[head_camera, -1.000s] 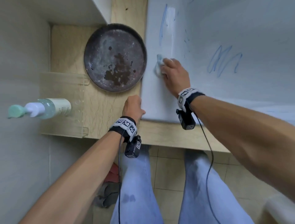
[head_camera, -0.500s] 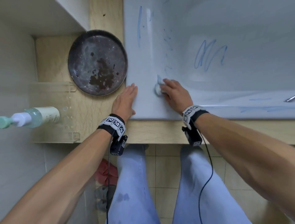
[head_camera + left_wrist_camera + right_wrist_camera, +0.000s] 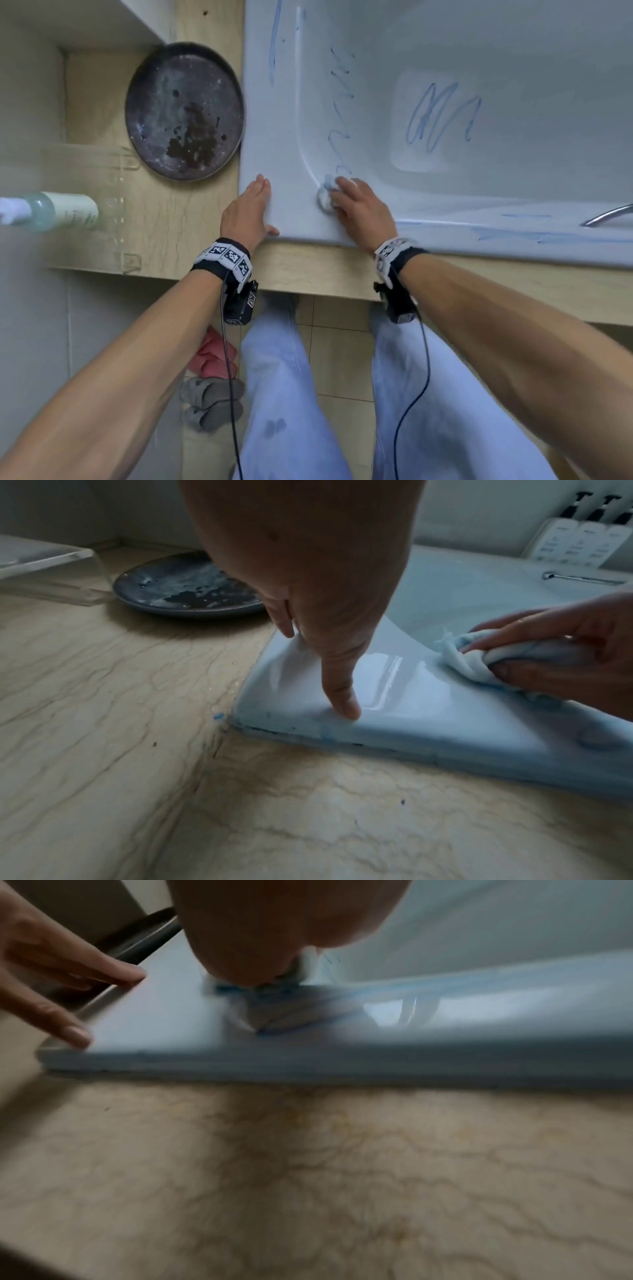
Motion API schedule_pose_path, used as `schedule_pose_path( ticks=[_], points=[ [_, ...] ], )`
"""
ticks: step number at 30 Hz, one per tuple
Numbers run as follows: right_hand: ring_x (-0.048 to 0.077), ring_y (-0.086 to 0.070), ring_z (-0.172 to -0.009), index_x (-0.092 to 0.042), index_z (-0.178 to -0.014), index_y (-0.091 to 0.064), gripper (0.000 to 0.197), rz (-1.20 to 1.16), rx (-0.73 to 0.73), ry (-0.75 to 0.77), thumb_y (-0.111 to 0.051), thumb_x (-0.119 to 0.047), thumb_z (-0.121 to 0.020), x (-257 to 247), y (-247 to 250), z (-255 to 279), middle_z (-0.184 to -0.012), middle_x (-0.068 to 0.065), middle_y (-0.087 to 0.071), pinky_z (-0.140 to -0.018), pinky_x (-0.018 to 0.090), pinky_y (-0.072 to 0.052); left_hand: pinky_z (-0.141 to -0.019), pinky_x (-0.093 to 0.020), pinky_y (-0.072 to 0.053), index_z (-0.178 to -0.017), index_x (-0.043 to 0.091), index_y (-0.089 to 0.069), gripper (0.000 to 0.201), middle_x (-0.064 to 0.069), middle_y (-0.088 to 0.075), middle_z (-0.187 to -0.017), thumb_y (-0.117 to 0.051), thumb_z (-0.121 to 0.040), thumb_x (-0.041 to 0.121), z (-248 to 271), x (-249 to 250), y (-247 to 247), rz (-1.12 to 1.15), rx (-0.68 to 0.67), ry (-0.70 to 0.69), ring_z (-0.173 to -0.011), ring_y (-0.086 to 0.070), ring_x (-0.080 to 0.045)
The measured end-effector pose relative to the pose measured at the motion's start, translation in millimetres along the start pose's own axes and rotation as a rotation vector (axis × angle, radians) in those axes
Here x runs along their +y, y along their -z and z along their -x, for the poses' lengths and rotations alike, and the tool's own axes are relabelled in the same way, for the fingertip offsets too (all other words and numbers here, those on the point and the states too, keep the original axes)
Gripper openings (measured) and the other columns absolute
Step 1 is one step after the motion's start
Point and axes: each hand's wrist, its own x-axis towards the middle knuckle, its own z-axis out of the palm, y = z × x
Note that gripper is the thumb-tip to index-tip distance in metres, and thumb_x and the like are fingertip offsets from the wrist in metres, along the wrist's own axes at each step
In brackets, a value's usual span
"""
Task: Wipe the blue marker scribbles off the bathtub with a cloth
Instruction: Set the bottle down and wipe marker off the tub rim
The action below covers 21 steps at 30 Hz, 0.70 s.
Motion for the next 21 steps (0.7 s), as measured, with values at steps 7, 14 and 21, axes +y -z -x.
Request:
schedule_pose_path(
  ticks=[7,14,21],
  points=[
    [0.032,-0.055,-0.127,-0.021,-0.125,-0.069,0.033,-0.055,-0.209,0.249,-0.058,-0.015,-0.094,16.2,4.0,51.0,-0.139,0.0,-0.06,-0.098,0.038,-0.052,-0.113,-0.041,-0.037,-0.156,0.009,-0.019,0.1,-0.007,-0.014,-0.165,-0.074,-0.083,0.048,17.0,40.2,-17.9,0.011,0.019,0.076,-0.15,-0.022,-0.022],
    [0.037,-0.057,-0.116,-0.013,-0.11,-0.071,0.019,0.033,0.033,-0.012,-0.068,-0.009,-0.091,33.2,21.0,67.5,-0.133,0.001,-0.061,-0.079,0.044,-0.056,-0.111,-0.04,-0.04,-0.157,0.006,-0.016,0.102,-0.008,-0.012,-0.165,-0.074,-0.083,0.047,12.7,53.9,-17.2,-0.016,-0.009,0.147,-0.15,-0.023,-0.023],
    [0.038,-0.056,-0.124,-0.016,-0.119,-0.071,0.036,-0.009,0.028,-0.023,-0.075,-0.013,-0.083,-46.2,-32.7,46.0,-0.138,0.002,-0.061,-0.098,0.043,-0.051,-0.111,-0.039,-0.038,-0.155,0.003,-0.018,0.097,-0.013,-0.017,-0.164,-0.071,-0.086,0.047,9.1,47.9,-21.1,-0.054,0.004,0.097,-0.147,-0.027,-0.025]
  ],
)
